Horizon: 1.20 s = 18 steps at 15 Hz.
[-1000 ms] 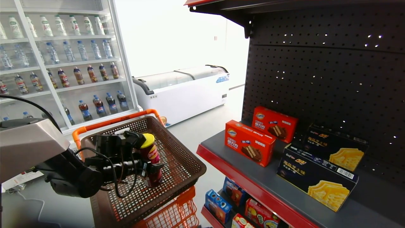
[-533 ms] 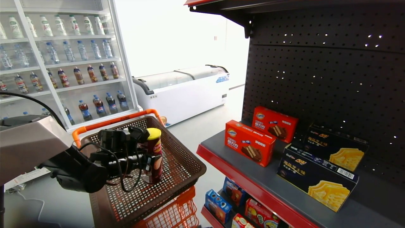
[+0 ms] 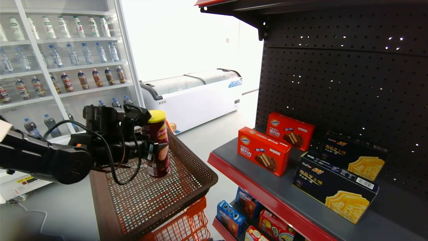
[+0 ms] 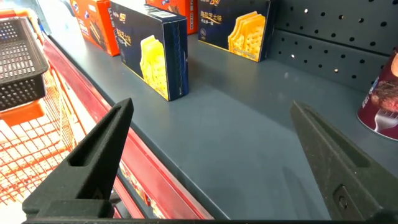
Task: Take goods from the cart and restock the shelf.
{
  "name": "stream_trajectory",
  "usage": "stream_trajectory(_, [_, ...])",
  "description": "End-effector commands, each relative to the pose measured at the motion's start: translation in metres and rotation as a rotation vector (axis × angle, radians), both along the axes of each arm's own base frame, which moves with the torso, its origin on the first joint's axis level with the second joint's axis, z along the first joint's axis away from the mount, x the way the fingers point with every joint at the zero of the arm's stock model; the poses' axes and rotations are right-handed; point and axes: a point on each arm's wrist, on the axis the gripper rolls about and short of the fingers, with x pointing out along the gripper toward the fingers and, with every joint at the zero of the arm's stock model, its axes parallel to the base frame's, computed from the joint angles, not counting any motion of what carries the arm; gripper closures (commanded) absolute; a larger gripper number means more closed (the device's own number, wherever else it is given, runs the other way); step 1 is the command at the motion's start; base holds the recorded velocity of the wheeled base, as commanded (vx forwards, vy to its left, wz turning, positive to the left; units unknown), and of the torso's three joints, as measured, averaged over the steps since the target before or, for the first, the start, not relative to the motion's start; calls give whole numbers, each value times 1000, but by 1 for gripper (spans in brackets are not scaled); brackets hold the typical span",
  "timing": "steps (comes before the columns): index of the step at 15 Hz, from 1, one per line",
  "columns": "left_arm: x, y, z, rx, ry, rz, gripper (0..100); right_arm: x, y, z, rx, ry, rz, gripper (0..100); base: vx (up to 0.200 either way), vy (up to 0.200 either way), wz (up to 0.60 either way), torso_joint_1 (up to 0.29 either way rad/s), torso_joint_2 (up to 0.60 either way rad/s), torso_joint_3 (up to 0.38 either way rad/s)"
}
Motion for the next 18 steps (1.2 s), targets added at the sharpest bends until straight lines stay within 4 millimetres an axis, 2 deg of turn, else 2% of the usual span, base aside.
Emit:
stream_trajectory(1, [-22, 2, 57, -36, -78, -32, 100, 0, 0, 0, 0, 0, 0, 0, 0, 0, 0, 0, 0, 0])
stream_trajectory(2, [-30, 3, 70, -35, -78, -27, 100, 0, 0, 0, 0, 0, 0, 0, 0, 0, 0, 0, 0, 0])
stream_trajectory(3, [-34, 4, 73, -35, -73, -28, 100, 0, 0, 0, 0, 0, 0, 0, 0, 0, 0, 0, 0, 0])
stream_trajectory(4, [-46, 5, 79, -35, -52, -32, 100, 0, 0, 0, 0, 0, 0, 0, 0, 0, 0, 0, 0, 0])
stream_trajectory(6, [-82, 11, 85, -23, 38, -31, 100, 0, 0, 0, 0, 0, 0, 0, 0, 0, 0, 0, 0, 0])
stream_trajectory(7, [-88, 12, 86, -20, 37, -24, 100, 0, 0, 0, 0, 0, 0, 0, 0, 0, 0, 0, 0, 0])
stream_trajectory(9, [-89, 6, 113, -37, -127, -53, 100, 0, 0, 0, 0, 0, 0, 0, 0, 0, 0, 0, 0, 0])
stream_trajectory(11, [-89, -6, 124, -53, -194, -105, 100, 0, 0, 0, 0, 0, 0, 0, 0, 0, 0, 0, 0, 0])
stream_trajectory(13, [-95, -16, 119, -67, -173, -185, 100, 0, 0, 0, 0, 0, 0, 0, 0, 0, 0, 0, 0, 0])
stream_trajectory(15, [-110, -31, 112, -75, -164, -268, 100, 0, 0, 0, 0, 0, 0, 0, 0, 0, 0, 0, 0, 0])
stream_trajectory(17, [-113, -44, 112, -105, -185, -366, 100, 0, 0, 0, 0, 0, 0, 0, 0, 0, 0, 0, 0, 0])
stream_trajectory(18, [-112, -54, 112, -140, -171, -474, 100, 0, 0, 0, -2, 0, 0, 0, 0, 0, 0, 0, 0, 0])
